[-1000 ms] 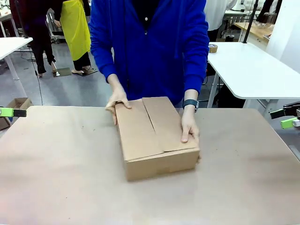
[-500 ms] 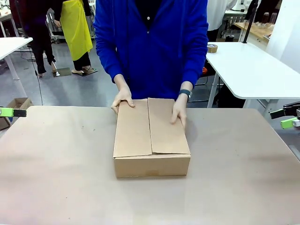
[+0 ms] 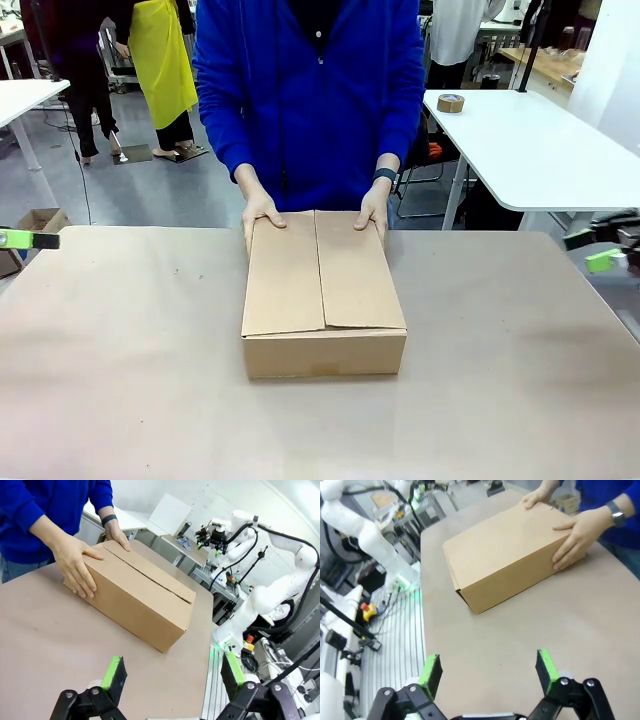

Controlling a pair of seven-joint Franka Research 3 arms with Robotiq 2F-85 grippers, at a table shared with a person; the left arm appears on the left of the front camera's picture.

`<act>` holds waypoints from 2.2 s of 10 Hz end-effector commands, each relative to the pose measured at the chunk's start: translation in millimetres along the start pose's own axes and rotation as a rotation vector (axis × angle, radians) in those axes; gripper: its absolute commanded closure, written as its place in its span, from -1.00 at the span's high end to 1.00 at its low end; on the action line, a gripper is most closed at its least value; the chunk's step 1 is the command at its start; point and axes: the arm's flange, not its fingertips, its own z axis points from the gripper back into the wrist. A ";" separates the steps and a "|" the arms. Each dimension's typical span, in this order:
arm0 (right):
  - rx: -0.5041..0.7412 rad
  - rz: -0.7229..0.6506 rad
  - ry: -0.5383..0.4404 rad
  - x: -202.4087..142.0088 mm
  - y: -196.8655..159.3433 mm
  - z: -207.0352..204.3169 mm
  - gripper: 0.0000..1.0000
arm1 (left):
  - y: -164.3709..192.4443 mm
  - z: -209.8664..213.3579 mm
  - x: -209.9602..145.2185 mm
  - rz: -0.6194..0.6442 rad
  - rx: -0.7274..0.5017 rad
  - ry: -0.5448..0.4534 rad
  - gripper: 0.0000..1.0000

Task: Pack the gift set into the box.
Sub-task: Press and hold the closed box until the human finishes sealing it.

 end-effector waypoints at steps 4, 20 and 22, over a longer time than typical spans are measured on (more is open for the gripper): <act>0.052 0.712 0.123 144.4 32.8 -199.3 1.00 | -25.4 -192.0 69.3 -0.579 0.022 0.230 1.00; 0.093 0.505 -0.133 66.1 -63.1 -311.0 1.00 | 71.7 -352.3 31.1 -0.780 -0.138 0.310 1.00; 0.068 0.478 -0.141 54.3 -79.7 -313.9 1.00 | 71.1 -351.9 31.6 -0.769 -0.133 0.327 1.00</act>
